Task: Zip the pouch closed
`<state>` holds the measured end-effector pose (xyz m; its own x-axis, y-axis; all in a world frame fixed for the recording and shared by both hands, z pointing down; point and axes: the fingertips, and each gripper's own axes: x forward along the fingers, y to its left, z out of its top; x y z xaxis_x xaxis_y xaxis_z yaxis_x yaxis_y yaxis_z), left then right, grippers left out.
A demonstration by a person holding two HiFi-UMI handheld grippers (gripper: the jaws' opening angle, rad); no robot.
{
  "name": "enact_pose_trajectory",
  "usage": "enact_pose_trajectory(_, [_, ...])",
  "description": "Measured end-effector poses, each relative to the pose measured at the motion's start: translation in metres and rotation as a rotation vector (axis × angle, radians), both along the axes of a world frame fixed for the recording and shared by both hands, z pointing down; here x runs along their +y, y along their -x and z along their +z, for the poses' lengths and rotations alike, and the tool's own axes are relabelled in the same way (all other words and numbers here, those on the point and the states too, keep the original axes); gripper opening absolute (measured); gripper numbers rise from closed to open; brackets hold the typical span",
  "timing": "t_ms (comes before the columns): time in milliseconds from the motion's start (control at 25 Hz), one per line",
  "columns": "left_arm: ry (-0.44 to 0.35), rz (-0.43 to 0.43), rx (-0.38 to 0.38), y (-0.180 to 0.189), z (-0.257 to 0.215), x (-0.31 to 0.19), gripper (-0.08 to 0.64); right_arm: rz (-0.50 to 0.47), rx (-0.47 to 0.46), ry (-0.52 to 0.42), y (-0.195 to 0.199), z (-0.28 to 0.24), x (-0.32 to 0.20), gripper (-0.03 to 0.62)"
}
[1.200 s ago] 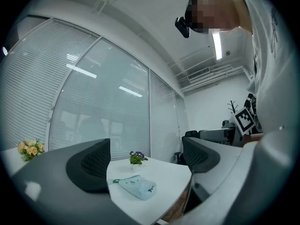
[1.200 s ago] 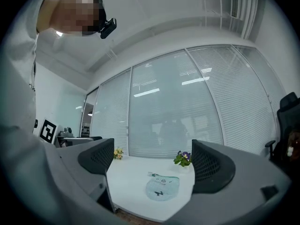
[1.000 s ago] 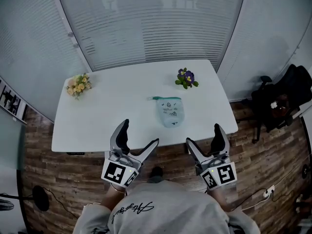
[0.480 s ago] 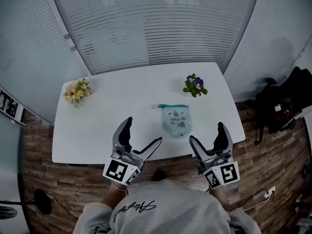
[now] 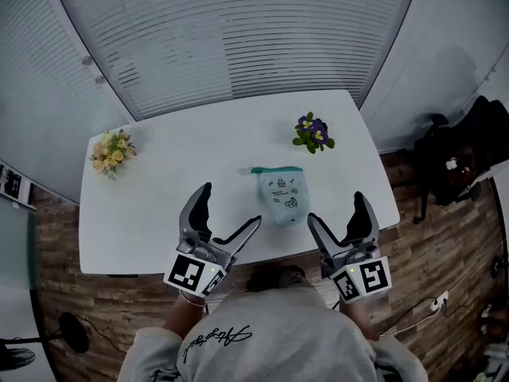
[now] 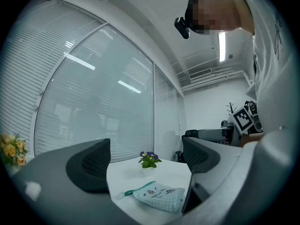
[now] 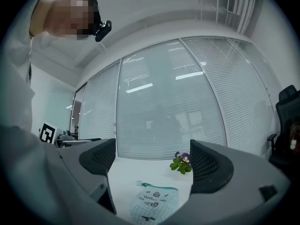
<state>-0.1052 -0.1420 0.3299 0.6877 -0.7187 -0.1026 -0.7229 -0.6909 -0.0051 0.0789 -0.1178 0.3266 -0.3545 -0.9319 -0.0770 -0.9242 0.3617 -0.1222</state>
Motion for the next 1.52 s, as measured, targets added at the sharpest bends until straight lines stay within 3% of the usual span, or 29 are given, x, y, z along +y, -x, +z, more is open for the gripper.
enact_pose_trajectory(320, [-0.008, -0.074, -0.007, -0.005, -0.007, -0.015, 0.466, -0.086, -0.001, 0.009, -0.004, 0.002, -0.029, 0.474])
enact_pose_trajectory(520, [0.004, -0.12, -0.011, -0.011, -0.006, -0.022, 0.466, -0.166, 0.046, 0.051, -0.009, 0.015, -0.05, 0.454])
enact_pose_trajectory(720, [0.009, -0.151, -0.01, -0.024, -0.004, -0.032, 0.466, -0.253, 0.076, 0.118, -0.015, 0.05, -0.075, 0.376])
enact_pose_trajectory(1520, [0.044, -0.329, -0.019, -0.007, 0.006, -0.022, 0.466, -0.448, 0.333, 0.371, 0.013, 0.178, -0.136, 0.364])
